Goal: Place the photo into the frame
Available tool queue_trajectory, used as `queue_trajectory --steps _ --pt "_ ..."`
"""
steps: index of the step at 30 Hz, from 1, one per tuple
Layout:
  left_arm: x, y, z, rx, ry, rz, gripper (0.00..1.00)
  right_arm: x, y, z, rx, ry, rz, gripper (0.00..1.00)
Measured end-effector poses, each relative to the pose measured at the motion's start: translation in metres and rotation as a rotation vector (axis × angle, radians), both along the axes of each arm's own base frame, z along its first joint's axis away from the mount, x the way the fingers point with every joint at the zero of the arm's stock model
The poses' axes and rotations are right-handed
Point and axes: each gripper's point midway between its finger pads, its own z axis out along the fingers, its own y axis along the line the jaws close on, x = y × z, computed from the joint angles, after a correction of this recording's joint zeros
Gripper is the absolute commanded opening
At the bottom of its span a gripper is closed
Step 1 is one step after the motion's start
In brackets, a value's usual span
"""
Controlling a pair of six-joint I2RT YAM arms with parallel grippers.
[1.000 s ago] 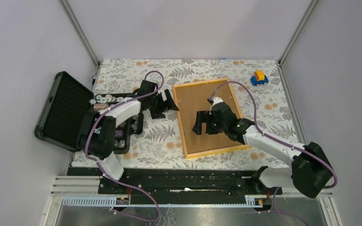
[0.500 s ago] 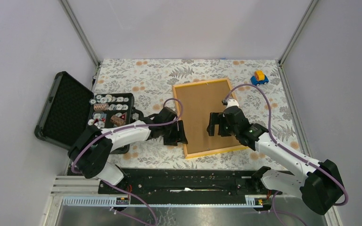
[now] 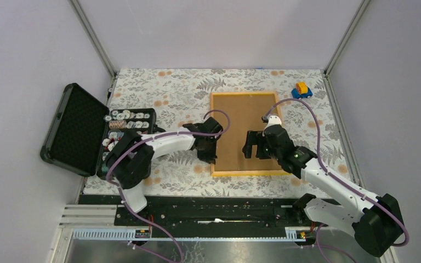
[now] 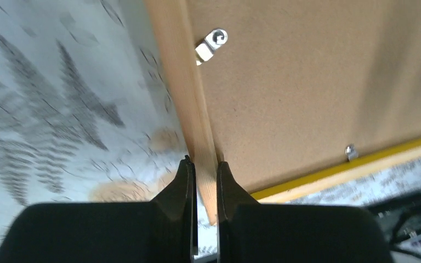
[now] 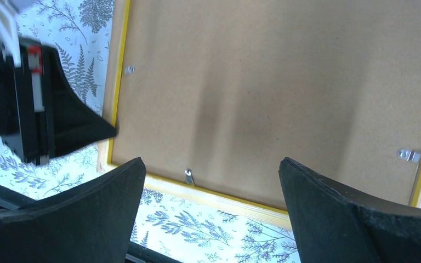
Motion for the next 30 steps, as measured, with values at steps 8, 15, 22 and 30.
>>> queue_trajectory --steps 8,15,22,30 --pt "0.075 0.025 0.003 0.242 -0.163 -0.073 0.34 -0.001 -0.001 -0.010 -0.015 0.031 0.003 1.00" --pt "0.096 0.057 0.015 0.335 -0.219 -0.068 0.59 -0.003 0.000 -0.030 -0.038 0.102 0.018 1.00" --pt "0.063 0.044 0.058 0.098 -0.213 -0.036 0.74 -0.020 0.014 -0.062 -0.039 0.253 0.125 1.00" --pt "-0.032 0.045 0.026 -0.154 0.056 0.168 0.99 -0.040 0.027 -0.070 0.017 0.340 0.217 1.00"
